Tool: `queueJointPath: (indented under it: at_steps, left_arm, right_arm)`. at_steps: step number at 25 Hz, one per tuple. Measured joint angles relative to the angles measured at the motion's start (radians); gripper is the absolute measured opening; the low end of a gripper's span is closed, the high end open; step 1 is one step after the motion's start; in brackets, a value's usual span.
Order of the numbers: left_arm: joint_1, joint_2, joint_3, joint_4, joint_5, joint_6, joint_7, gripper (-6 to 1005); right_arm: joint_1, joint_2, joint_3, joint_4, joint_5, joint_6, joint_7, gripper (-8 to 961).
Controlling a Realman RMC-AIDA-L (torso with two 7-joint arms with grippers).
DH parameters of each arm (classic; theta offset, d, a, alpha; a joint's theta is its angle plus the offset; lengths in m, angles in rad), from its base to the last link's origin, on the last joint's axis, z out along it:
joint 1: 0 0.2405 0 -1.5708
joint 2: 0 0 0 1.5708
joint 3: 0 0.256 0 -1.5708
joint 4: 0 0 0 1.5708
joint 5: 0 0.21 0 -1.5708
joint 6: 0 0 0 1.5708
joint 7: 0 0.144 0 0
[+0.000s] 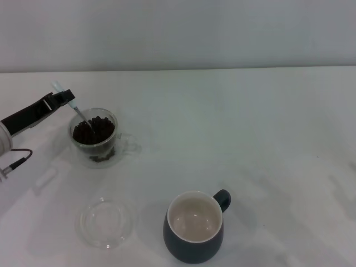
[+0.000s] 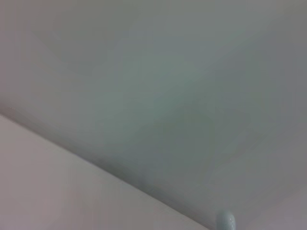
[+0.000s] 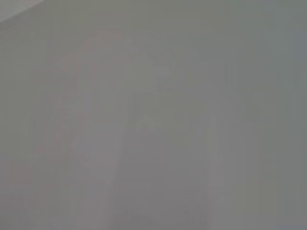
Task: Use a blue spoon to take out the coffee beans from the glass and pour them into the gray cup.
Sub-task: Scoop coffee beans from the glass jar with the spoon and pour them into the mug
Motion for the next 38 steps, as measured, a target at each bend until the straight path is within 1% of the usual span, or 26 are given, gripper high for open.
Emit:
queueJointPath:
  at_steps: [6,11,19,32,33,37,38]
  left_arm:
    - [0.017,-0.001,-0.001,-0.027,-0.059,0.005,-0.038,129]
    - [0.035,0.005,-0.001,-0.056,-0.109,0.016,-0.092,131]
    - [0.071,0.008,-0.001,-0.059,-0.178,0.056,-0.128,134]
    - [0.106,0.011,-0.001,-0.062,-0.241,0.118,-0.137,138]
    - [0.117,0.011,-0.001,-0.059,-0.255,0.130,-0.128,139]
    - [0.127,0.011,-0.001,-0.055,-0.265,0.146,-0.111,140]
    - [0.135,0.013,-0.001,-0.055,-0.273,0.171,-0.090,140]
  right_arm:
    - [0.004,-0.001,0.002,0.000,0.006,0.007,-0.004,591]
    - [0.010,-0.003,0.002,-0.005,0.006,0.029,-0.006,590]
    - [0.022,-0.005,0.002,-0.002,0.007,0.037,-0.003,590]
    - [0.029,-0.005,0.002,-0.004,0.003,0.050,-0.003,590]
    - [0.029,-0.005,0.002,-0.005,0.003,0.050,-0.003,590]
    - [0.032,-0.004,0.002,-0.007,0.001,0.052,-0.005,590]
    - [0.033,-0.004,0.001,-0.007,0.001,0.052,-0.005,590]
